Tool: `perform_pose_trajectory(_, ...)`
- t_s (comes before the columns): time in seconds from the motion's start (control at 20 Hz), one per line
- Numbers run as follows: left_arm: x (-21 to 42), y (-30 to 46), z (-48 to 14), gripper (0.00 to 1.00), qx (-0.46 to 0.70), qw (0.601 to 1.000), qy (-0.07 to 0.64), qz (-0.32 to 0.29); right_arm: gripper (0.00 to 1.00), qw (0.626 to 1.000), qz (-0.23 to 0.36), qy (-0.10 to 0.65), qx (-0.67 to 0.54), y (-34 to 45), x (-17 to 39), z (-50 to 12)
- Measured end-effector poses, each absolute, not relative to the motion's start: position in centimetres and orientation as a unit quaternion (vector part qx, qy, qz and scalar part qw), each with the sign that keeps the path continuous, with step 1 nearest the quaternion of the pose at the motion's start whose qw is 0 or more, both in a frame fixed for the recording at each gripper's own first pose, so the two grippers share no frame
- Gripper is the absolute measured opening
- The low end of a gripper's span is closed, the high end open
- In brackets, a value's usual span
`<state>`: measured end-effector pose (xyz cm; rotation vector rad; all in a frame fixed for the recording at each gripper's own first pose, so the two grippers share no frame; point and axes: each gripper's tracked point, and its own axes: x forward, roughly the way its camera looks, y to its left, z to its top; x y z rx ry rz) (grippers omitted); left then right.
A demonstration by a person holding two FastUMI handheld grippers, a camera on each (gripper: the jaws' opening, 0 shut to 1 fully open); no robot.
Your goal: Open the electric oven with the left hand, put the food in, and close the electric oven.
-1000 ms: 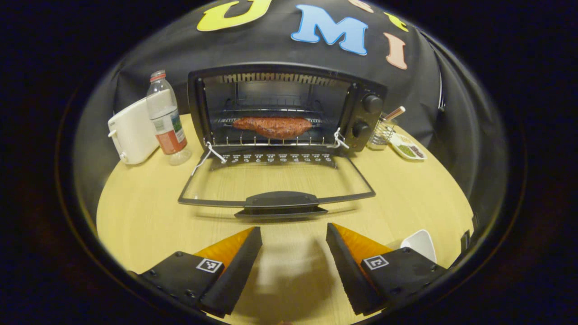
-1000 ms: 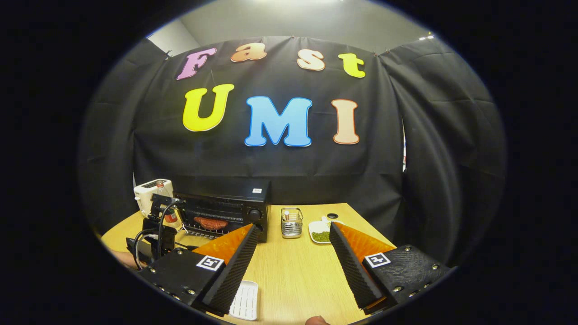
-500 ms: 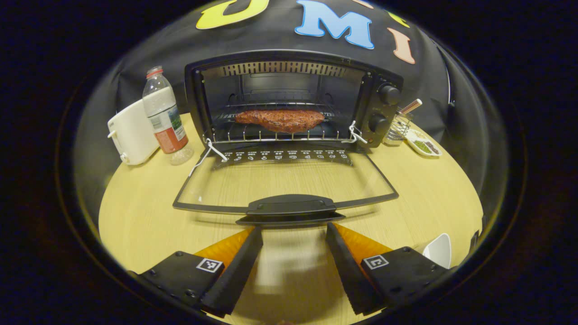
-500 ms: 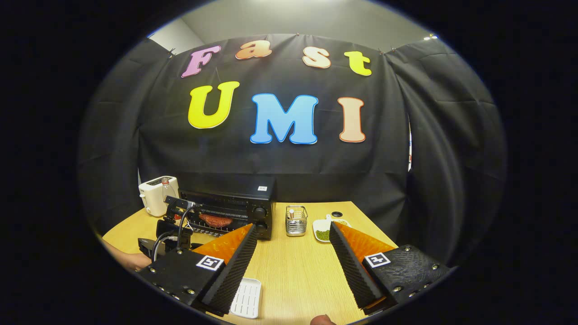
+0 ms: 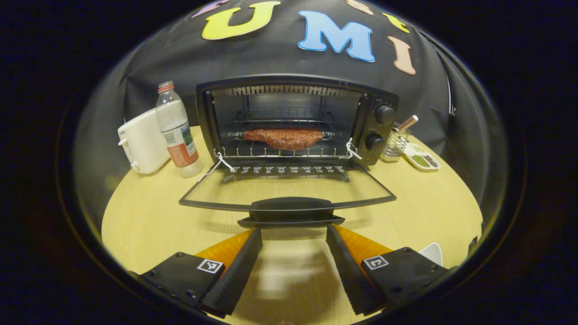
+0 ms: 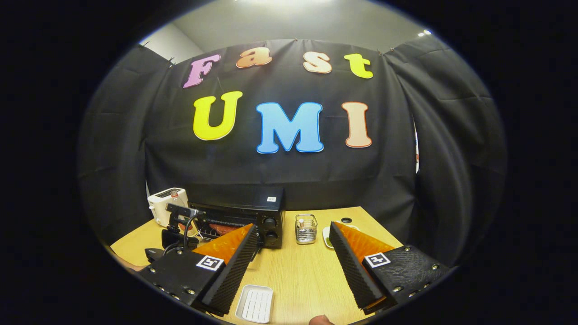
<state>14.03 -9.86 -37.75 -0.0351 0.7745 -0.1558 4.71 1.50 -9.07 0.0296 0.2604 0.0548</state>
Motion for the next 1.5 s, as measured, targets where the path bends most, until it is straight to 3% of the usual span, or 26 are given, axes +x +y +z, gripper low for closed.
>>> perform_pose_trajectory(0.7, 15.9, -9.8, -31.1, 0.97, -0.040, 0.950, 0.299, -0.074, 0.98, 0.990, 0.029, 0.135, 0.026, 1.3, 4.8, -9.4)
perform_pose_trajectory(1.15, 21.3, -9.7, -26.8, 0.94, -0.026, 0.969, 0.234, -0.080, 0.98, 0.989, 0.020, 0.141, 0.033, 1.0, 5.1, -9.7)
perform_pose_trajectory(1.2, 22.3, -9.6, -26.4, 0.97, -0.025, 0.971, 0.226, -0.077, 0.98, 0.989, 0.021, 0.139, 0.034, 1.0, 5.1, -9.7)
perform_pose_trajectory(1.5, 21.6, -9.0, -17.9, 1.00, -0.039, 0.983, 0.164, -0.069, 0.98, 0.993, 0.025, 0.111, 0.039, 0.1, 5.1, -7.6)
